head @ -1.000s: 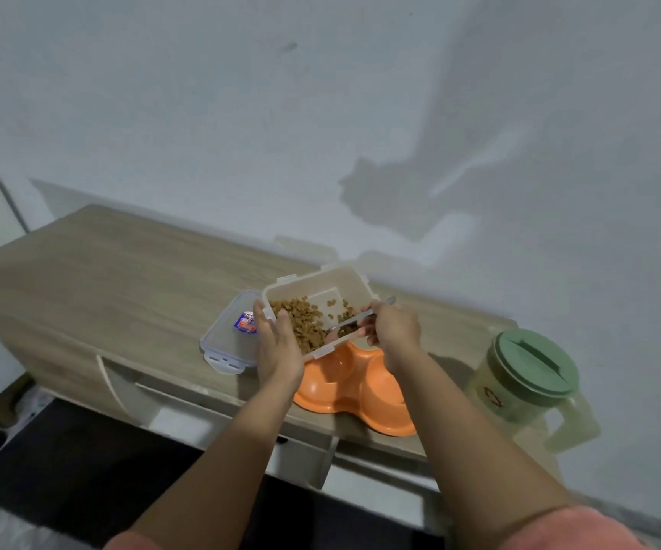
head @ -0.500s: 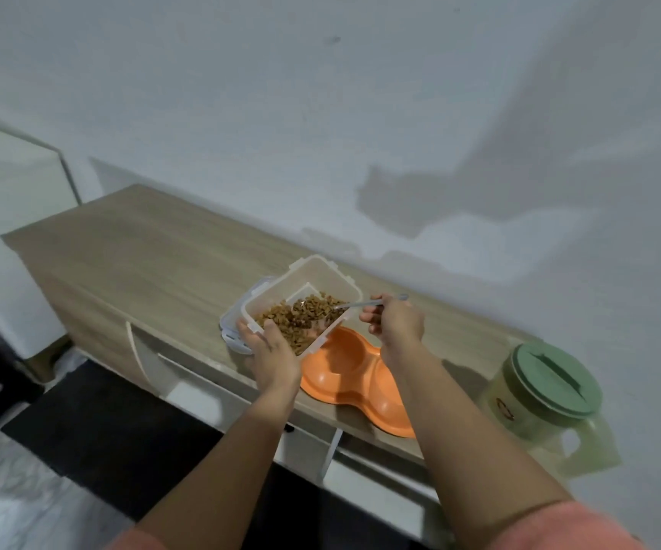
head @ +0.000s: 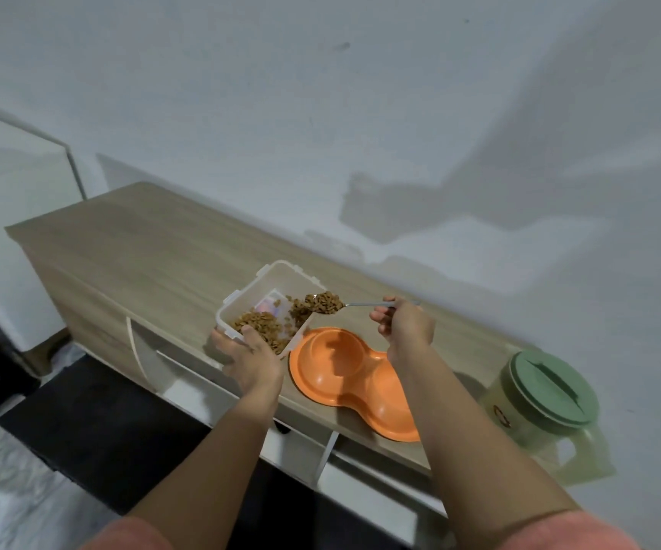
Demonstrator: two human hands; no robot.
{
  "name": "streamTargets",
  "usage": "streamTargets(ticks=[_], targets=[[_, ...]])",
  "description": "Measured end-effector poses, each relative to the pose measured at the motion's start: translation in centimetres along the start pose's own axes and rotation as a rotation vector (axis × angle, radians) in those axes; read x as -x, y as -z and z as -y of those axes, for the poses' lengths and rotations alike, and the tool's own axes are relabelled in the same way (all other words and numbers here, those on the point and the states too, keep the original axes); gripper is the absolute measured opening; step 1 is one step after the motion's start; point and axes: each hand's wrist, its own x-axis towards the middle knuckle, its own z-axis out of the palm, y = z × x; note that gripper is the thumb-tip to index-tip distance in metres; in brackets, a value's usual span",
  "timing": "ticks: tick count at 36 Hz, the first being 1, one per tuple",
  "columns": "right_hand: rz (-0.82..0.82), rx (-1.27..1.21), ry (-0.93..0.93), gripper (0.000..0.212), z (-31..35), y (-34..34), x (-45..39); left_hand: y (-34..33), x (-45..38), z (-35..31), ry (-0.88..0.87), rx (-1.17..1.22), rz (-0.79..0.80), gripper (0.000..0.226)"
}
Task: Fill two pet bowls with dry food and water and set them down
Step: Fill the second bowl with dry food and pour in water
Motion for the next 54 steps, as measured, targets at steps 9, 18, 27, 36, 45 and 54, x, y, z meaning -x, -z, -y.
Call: streamTargets(ticks=[9,18,27,36,45,54], targets=[[-0.088,0.167,0.198,0.026,-0.9,2.4,0.2,0.0,-0.4,0.1,0.006,-0.012,-0.027,0.058],[0.073,0.544,0.542,0.018,-3.8,2.7,0.6,0.3,-0.8,0.8,0.019,-0.047,0.003,0.059],[0.049,0.111,0.563,0.021,-0.6,0.4,2.1,0.6,-0.4,1.2,-0.042,-0.033,0.051,0.057],[0.266,0.291,0.411,0.019,-2.1,-1.4,2.0,0.8,0.4,0.9,-0.232,-0.024,0.119,0.056],[0.306,0.285,0.168,0.029,-3.5,-1.4,2.2,0.8,1.0,0.1,-0.275,-0.069,0.142,0.055],[0.215,0.211,0.024,0.025,-4.1,-1.4,1.9,0.6,1.0,0.4,-0.230,-0.084,0.129,0.056]])
